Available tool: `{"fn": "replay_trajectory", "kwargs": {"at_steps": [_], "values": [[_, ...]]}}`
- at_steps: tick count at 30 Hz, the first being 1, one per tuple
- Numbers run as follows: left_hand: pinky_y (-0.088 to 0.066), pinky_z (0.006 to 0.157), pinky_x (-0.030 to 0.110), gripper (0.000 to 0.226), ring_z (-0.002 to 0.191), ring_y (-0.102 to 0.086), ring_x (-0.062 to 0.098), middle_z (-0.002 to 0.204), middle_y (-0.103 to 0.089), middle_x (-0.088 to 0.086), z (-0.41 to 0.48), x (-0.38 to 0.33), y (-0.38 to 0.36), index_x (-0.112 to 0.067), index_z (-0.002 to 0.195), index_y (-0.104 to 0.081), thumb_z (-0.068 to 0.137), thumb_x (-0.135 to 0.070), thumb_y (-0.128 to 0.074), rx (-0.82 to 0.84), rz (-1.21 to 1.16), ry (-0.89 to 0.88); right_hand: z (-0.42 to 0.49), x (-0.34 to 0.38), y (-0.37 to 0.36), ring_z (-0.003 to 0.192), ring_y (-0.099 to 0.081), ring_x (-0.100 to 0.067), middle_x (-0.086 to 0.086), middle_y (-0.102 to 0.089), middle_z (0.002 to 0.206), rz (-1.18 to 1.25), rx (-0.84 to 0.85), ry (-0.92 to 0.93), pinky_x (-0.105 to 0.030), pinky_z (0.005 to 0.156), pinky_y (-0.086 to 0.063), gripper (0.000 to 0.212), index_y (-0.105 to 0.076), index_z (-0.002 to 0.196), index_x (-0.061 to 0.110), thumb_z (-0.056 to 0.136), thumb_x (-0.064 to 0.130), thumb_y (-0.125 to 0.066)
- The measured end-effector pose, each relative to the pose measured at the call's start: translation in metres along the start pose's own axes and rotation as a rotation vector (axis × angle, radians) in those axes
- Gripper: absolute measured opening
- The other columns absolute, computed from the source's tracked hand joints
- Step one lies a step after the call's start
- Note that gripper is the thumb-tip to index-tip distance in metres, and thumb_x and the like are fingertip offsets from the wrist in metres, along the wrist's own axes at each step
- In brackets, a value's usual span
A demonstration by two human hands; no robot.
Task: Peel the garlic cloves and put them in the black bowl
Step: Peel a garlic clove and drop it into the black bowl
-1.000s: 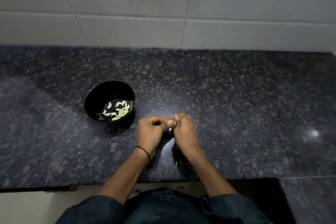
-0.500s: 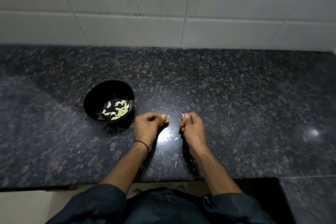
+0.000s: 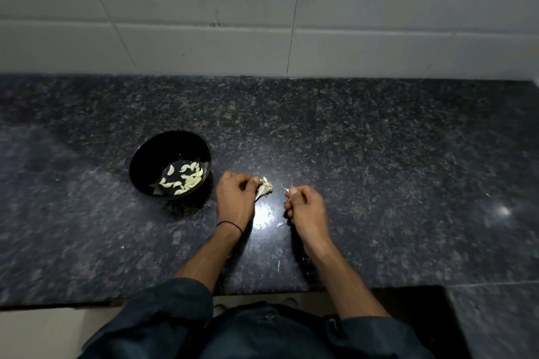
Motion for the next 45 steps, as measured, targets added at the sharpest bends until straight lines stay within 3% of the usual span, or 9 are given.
{"fn": "replay_trajectory", "kwargs": {"at_steps": [7,13,18,24,27,31,36,40,45], "values": [[-0.039,0.069,0.003,0.006,0.074,-0.06,0.011,0.088,-0.061,0.005,0.0,0.004,0.002,-0.014,0.082,-0.076,0.086,-0.01,-0.074,0.013,-0.01,-0.055,0.0,0.003,0.003,0.06,-0.055,-0.01,0.002,-0.064,0.069,-0.016,0.001,0.035,-0.028,0.055,-0.043,0.021,-0.07,0.088,0.016,0.102,0.02,-0.054],[-0.041,0.074,0.002,0.017,0.077,-0.06,0.009,0.094,-0.065,0.005,-0.006,0.003,0.007,-0.013,0.09,-0.077,0.089,0.0,-0.066,0.022,-0.01,-0.084,0.002,-0.001,0.006,0.061,-0.055,-0.009,0.007,-0.065,0.071,0.001,0.001,0.034,-0.028,0.054,-0.043,0.022,-0.073,0.092,0.02,0.102,0.017,-0.053],[-0.041,0.074,0.004,0.018,0.077,-0.059,0.003,0.098,-0.064,0.0,-0.026,-0.019,0.017,-0.014,0.095,-0.075,0.09,-0.001,-0.066,-0.032,-0.002,-0.185,-0.006,0.008,0.011,0.064,-0.059,-0.011,-0.003,-0.069,0.079,0.024,0.054,0.059,-0.028,0.055,-0.049,0.023,-0.068,0.096,0.025,0.1,0.008,-0.054],[-0.043,0.084,0.007,0.026,0.097,-0.062,0.002,0.113,-0.065,-0.011,-0.062,-0.057,0.0,-0.017,0.114,-0.074,0.091,-0.006,-0.068,0.212,-0.078,-0.319,-0.014,0.022,0.022,0.068,-0.068,-0.022,-0.009,-0.069,0.084,-0.039,0.173,0.136,-0.036,0.057,-0.057,0.011,-0.063,0.095,0.022,0.096,0.012,-0.064],[-0.045,0.089,0.012,0.023,0.101,-0.063,0.004,0.106,-0.069,-0.013,-0.073,-0.057,-0.004,-0.018,0.109,-0.076,0.089,-0.007,-0.071,0.185,-0.098,-0.277,-0.018,0.026,0.029,0.073,-0.072,-0.021,-0.007,-0.071,0.086,-0.059,0.234,0.144,-0.036,0.06,-0.061,0.012,-0.065,0.097,0.02,0.097,0.009,-0.064],[-0.047,0.075,0.015,0.017,0.083,-0.064,0.009,0.094,-0.071,-0.013,-0.086,-0.05,-0.006,-0.02,0.098,-0.078,0.086,-0.008,-0.073,0.088,-0.14,-0.153,-0.027,0.028,0.035,0.067,-0.068,-0.018,-0.005,-0.072,0.083,-0.01,0.307,0.123,-0.031,0.057,-0.059,0.014,-0.066,0.096,0.016,0.095,0.002,-0.064],[-0.051,0.077,0.021,0.021,0.09,-0.068,0.006,0.097,-0.074,-0.013,-0.098,-0.043,-0.01,-0.027,0.095,-0.078,0.089,-0.008,-0.071,0.01,-0.257,-0.02,-0.032,0.016,0.038,0.066,-0.068,-0.022,-0.013,-0.073,0.079,0.116,0.319,0.021,-0.045,0.067,-0.06,0.002,-0.068,0.097,0.007,0.095,0.007,-0.067],[-0.048,0.075,0.014,0.027,0.088,-0.067,0.002,0.095,-0.073,-0.011,-0.101,-0.045,-0.014,-0.029,0.091,-0.076,0.089,-0.003,-0.07,0.001,-0.281,-0.008,-0.033,0.013,0.037,0.064,-0.066,-0.021,-0.014,-0.073,0.075,0.145,0.306,-0.009,-0.027,0.059,-0.056,0.009,-0.069,0.09,0.006,0.096,0.003,-0.063],[-0.051,0.078,0.016,0.016,0.087,-0.068,0.004,0.095,-0.073,-0.009,-0.101,-0.045,-0.013,-0.02,0.095,-0.079,0.089,-0.008,-0.071,0.002,-0.162,-0.098,-0.033,0.014,0.036,0.059,-0.066,-0.019,-0.012,-0.072,0.07,0.143,0.28,-0.055,-0.025,0.054,-0.055,0.012,-0.068,0.086,0.002,0.094,-0.001,-0.06]]}}
Point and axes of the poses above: each hand's wrist, its own z-axis towards the middle knuckle, its own y-axis out of the back of the hand, x = y × z, the point moved 6 cm from there along z, towards the middle knuckle
